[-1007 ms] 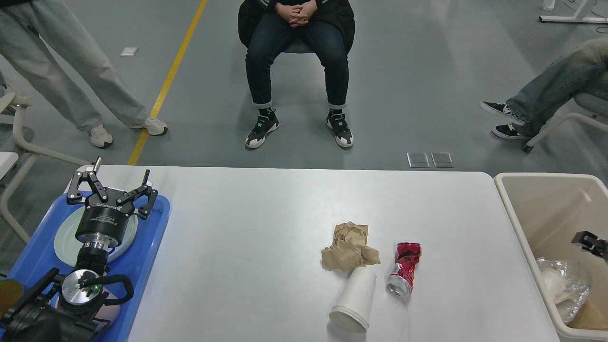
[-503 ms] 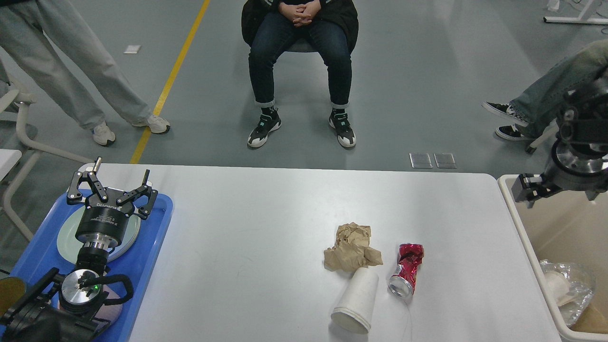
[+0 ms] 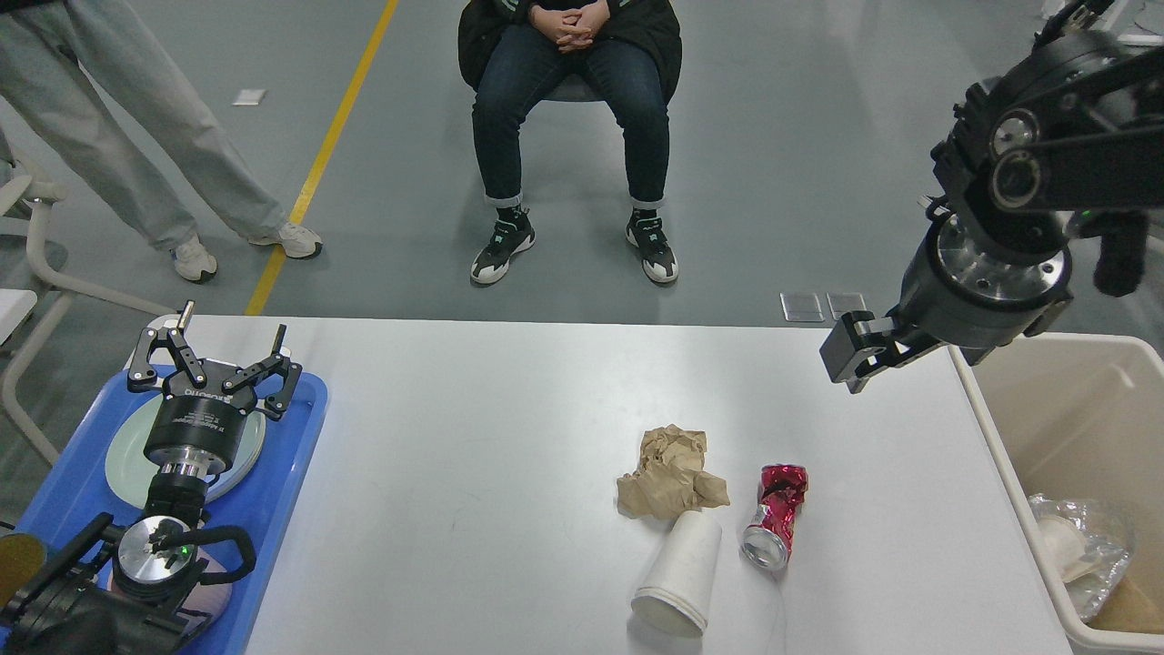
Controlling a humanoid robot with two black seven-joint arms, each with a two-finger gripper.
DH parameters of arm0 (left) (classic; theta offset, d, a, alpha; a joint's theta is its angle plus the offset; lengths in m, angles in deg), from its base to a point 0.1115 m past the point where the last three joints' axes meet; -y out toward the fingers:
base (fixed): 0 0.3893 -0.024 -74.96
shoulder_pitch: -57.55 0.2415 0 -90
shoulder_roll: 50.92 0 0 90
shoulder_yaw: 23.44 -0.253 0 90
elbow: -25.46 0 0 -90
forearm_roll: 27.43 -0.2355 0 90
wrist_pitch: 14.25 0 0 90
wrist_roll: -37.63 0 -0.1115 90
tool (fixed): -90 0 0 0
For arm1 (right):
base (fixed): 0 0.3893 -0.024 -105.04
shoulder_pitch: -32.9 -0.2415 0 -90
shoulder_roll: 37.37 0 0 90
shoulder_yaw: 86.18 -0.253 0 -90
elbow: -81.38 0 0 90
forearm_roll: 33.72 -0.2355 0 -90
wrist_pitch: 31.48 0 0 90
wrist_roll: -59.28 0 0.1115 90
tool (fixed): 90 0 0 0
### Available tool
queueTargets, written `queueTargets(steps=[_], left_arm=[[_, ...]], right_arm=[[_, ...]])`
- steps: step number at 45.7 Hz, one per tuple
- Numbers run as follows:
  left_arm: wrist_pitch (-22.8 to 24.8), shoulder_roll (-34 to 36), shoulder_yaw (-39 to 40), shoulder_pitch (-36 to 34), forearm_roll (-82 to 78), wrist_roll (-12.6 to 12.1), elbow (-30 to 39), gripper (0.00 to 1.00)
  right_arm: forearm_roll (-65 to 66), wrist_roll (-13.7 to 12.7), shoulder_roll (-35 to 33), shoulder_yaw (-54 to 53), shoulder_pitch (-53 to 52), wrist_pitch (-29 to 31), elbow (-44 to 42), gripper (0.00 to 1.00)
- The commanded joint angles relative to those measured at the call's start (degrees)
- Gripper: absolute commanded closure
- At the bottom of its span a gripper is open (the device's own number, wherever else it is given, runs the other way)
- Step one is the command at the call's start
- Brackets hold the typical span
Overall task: Tidy desktop
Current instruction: 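Move the right gripper over the crumpled brown paper, then close the right gripper on the crumpled brown paper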
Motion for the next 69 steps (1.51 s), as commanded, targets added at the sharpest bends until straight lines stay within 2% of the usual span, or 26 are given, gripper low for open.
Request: queueTargets(steps=[1, 6, 10, 11, 13, 15, 18, 21, 26, 32, 39, 46, 54, 59, 63, 69], left_arm=[[0.0, 0.0, 0.0, 0.0, 0.0, -0.1, -0.1, 0.04], [0.0, 0.0, 0.0, 0.0, 0.0, -0.1, 0.0, 0.04], [0.0, 0.0, 0.0, 0.0, 0.0, -0.1, 0.0, 0.04], [0.0, 0.0, 0.0, 0.0, 0.0, -0.1, 0.0, 0.04], [0.0, 0.0, 0.0, 0.0, 0.0, -0.1, 0.0, 0.04], [0.0, 0.0, 0.0, 0.0, 0.0, -0.1, 0.0, 0.04], [0.0, 0.0, 0.0, 0.0, 0.0, -0.1, 0.0, 0.04], [0.0, 0.0, 0.0, 0.0, 0.0, -0.1, 0.0, 0.04], [0.0, 0.0, 0.0, 0.0, 0.0, -0.2, 0.0, 0.04], [0.0, 0.0, 0.0, 0.0, 0.0, -0.2, 0.0, 0.04], [0.0, 0.0, 0.0, 0.0, 0.0, -0.2, 0.0, 0.04], [0.0, 0.0, 0.0, 0.0, 0.0, -0.2, 0.0, 0.04], [0.1, 0.0, 0.0, -0.1, 0.0, -0.2, 0.0, 0.04], [0.0, 0.0, 0.0, 0.0, 0.0, -0.2, 0.0, 0.04], [0.1, 0.0, 0.0, 0.0, 0.0, -0.2, 0.0, 0.04], [0.0, 0.0, 0.0, 0.0, 0.0, -0.2, 0.0, 0.04]], right_arm=[[0.4, 0.1, 1.0, -1.0, 3.5, -3.3, -0.5, 0.00], [0.4, 0.2, 1.9, -8.6, 12.8, -5.6, -3.3, 0.00], [0.8, 0.0, 1.9, -15.5, 23.9, -6.4, -9.3, 0.00], [1.3, 0.0, 2.0, -16.8, 26.5, -6.6, -11.1, 0.02], [2.9, 0.0, 2.5, -18.7, 31.1, -6.8, -14.4, 0.16], [4.9, 0.0, 4.1, -19.4, 35.1, -7.5, -18.2, 0.24], [7.5, 0.0, 9.1, -19.9, 41.9, -9.1, -26.0, 0.24], [7.7, 0.0, 11.3, -19.9, 46.4, -9.9, -30.8, 0.24], [7.7, 0.0, 17.0, -19.8, 53.6, -10.6, -40.6, 0.19], [7.7, 0.0, 20.7, -19.9, 59.7, -11.8, -49.3, 0.16], [7.8, 0.0, 24.7, -19.8, 64.4, -17.1, -54.8, 0.15], [8.6, 0.0, 25.3, -19.9, 67.4, -21.3, -56.3, 0.16], [9.0, 0.1, 25.5, -20.0, 67.7, -22.9, -55.9, 0.34], [9.0, 0.0, 25.5, -20.0, 67.7, -22.9, -55.6, 0.66], [8.9, 0.0, 25.5, -20.0, 67.6, -22.7, -54.9, 0.99], [8.6, -0.3, 25.5, -20.0, 67.5, -23.1, -54.3, 1.00]])
